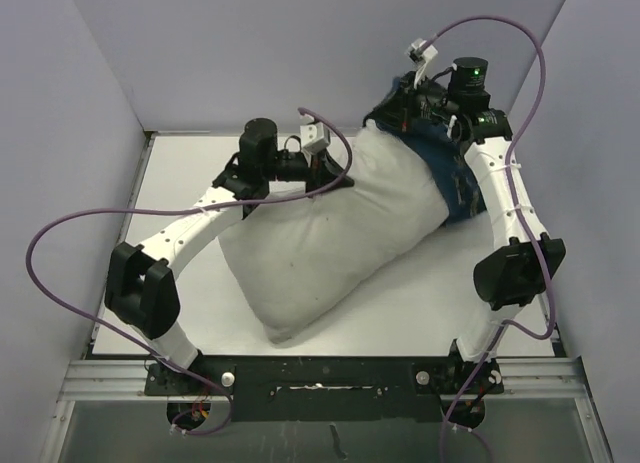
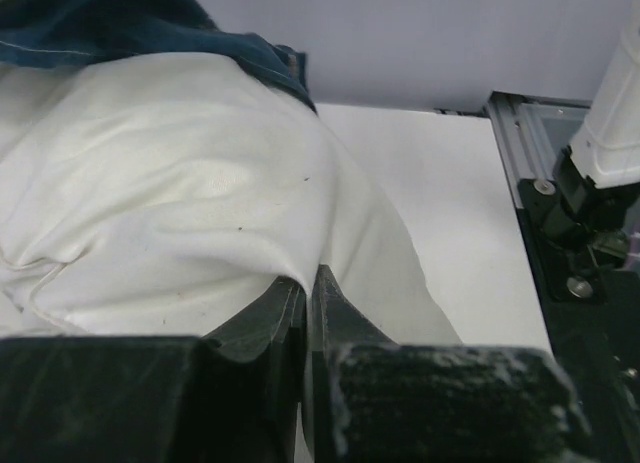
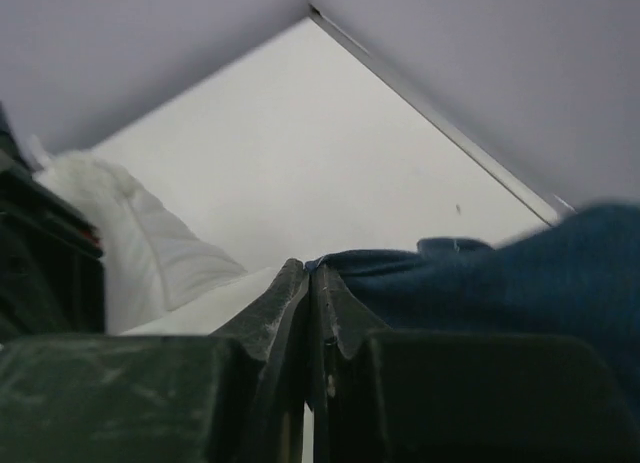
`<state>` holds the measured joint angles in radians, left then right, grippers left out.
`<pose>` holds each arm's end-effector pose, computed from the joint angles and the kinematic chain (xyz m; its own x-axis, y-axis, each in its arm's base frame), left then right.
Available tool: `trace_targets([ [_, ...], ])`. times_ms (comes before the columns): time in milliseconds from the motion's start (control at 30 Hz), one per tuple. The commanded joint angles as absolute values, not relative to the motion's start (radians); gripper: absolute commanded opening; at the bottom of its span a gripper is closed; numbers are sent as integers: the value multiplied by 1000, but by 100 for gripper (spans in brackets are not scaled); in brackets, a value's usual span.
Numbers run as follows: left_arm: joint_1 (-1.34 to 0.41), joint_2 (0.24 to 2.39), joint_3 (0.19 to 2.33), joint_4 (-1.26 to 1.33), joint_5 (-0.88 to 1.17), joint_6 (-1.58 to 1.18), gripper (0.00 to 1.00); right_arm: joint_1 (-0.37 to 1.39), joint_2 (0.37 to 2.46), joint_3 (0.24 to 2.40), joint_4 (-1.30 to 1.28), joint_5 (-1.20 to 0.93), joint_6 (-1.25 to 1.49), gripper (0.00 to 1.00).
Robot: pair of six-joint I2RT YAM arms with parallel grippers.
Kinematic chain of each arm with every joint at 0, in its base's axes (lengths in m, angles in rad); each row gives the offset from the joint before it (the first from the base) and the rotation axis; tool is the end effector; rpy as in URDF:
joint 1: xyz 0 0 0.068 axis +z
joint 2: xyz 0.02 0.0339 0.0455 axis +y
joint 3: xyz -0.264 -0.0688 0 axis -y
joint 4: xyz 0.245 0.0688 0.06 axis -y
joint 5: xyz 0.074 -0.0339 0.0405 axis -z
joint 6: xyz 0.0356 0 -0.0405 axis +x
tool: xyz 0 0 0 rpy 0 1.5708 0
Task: Put the pillow into the pillowcase
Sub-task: Stuff the pillow into the pillowcase.
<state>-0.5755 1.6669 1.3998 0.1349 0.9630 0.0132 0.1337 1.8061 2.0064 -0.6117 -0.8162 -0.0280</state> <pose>0.3121 -0.2373 0.3571 -0.0975 0.0722 -0.9926 0.9948 0.0352 -0.0951 0.3929 0.0790 0.4384 -0.3751 -0.0698 -0.9244 -0.7639 0.5881 0.2656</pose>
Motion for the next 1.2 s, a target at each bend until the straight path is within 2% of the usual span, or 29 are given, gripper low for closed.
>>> trace_targets([
  [0, -502, 1631, 1514, 267, 989, 41, 0, 149, 1716, 1957, -246, -1090, 321, 0],
  [100, -485, 1611, 1482, 269, 973, 50, 0, 114, 1658, 1803, -332, -1073, 211, 0],
  [233, -497, 1640, 1349, 310, 987, 0, 0, 58, 1671, 1657, -593, -858, -112, 0],
  [400, -558, 1683, 1226, 324, 978, -64, 0, -26, 1716, 1554, -663, -789, -226, 0],
  [433, -562, 1673, 1219, 318, 970, -75, 3, -33, 1714, 1546, -673, -787, -242, 0],
  [500, -557, 1636, 1219, 291, 925, -112, 27, -42, 1699, 1530, -698, -792, -283, 0],
  [567, -537, 1591, 1259, 215, 862, -121, 45, -45, 1680, 1510, -722, -800, -330, 0],
  [633, -510, 1563, 1336, 110, 798, -118, 54, -51, 1664, 1489, -754, -827, -381, 0],
  [767, -492, 1615, 1607, -172, 661, -65, 60, -74, 1634, 1441, -780, -892, -434, 0],
  [933, -575, 1774, 1826, -420, 506, 75, 63, -90, 1603, 1409, -778, -922, -449, 0],
  [1100, -612, 1987, 2029, -610, 479, 164, 73, -94, 1585, 1402, -788, -933, -466, 0],
  [1167, -597, 2049, 2070, -632, 504, 185, 74, -93, 1578, 1392, -793, -933, -472, 0],
])
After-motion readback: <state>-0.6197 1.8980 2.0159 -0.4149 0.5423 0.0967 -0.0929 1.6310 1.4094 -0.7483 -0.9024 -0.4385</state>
